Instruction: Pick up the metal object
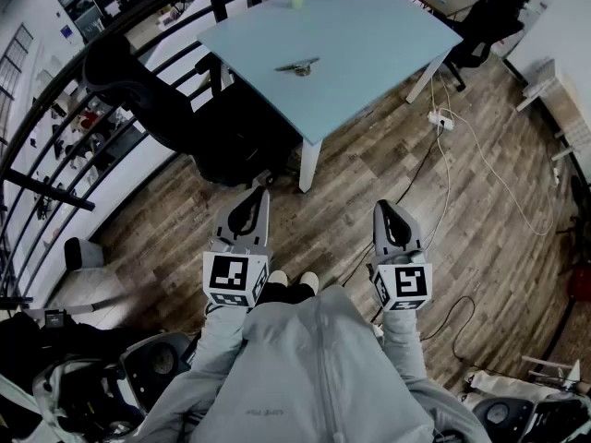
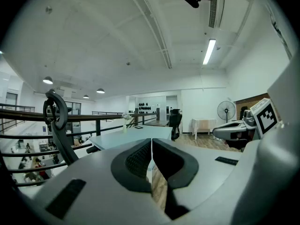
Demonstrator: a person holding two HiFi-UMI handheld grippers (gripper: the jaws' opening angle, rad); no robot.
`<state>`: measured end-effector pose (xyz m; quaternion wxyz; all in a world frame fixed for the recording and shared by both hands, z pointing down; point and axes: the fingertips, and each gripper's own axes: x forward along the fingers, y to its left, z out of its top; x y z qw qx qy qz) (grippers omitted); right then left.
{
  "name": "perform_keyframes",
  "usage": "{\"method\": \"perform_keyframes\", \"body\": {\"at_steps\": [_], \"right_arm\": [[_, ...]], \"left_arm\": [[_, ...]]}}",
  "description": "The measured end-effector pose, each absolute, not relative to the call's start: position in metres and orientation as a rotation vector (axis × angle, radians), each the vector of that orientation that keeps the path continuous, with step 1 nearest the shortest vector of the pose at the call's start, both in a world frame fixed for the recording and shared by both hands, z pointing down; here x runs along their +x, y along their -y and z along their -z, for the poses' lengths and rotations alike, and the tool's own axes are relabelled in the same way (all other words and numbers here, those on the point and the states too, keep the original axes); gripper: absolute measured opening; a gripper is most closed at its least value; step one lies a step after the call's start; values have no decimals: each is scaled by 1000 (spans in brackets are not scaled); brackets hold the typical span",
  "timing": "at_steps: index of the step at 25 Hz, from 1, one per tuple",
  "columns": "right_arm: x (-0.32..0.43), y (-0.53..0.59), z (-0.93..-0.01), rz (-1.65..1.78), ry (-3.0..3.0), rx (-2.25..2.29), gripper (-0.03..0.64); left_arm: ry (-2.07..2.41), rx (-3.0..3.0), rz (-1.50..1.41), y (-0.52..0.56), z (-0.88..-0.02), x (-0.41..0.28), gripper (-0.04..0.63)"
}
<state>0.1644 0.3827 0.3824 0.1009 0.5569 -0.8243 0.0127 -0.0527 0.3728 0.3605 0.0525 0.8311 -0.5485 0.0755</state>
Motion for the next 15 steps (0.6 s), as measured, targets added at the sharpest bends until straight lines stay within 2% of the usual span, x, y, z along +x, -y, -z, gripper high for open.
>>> {"method": "perform_keyframes", "body": {"at_steps": [15], "right_arm": [[163, -373, -399, -92, 2519, 1568, 26]], "left_arm": [[1732, 2492, -237, -373, -370, -49, 31]]}}
